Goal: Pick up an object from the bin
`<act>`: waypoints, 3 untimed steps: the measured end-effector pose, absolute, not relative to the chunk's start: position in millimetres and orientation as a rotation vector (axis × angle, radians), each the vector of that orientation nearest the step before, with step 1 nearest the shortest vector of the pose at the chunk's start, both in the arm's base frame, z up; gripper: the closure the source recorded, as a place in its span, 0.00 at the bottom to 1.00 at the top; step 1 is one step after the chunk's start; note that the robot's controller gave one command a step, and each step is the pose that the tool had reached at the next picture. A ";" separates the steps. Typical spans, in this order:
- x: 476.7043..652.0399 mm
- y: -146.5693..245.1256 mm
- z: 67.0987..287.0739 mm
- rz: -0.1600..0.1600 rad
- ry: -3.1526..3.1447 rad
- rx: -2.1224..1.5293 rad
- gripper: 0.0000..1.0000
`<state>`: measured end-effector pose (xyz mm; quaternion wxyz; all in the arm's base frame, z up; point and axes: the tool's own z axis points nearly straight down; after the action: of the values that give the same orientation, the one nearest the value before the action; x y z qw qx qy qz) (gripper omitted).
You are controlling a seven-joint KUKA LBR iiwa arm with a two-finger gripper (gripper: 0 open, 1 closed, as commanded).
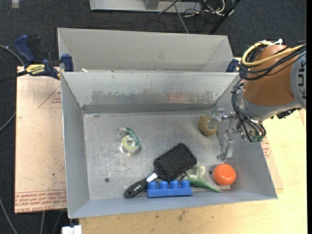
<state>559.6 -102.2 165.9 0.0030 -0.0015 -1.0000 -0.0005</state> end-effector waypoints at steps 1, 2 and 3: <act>561.2 -101.9 170.6 0.000 -3.143 -0.001 0.00; 562.2 -101.5 169.7 0.001 -3.145 -0.005 0.00; 568.7 -95.6 130.0 -0.003 -3.139 -0.018 0.00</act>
Offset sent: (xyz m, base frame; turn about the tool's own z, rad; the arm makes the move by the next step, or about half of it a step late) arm 0.0337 0.0406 -0.0959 0.0852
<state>568.7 -95.6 130.0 0.0013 -0.0056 -1.0000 -0.0009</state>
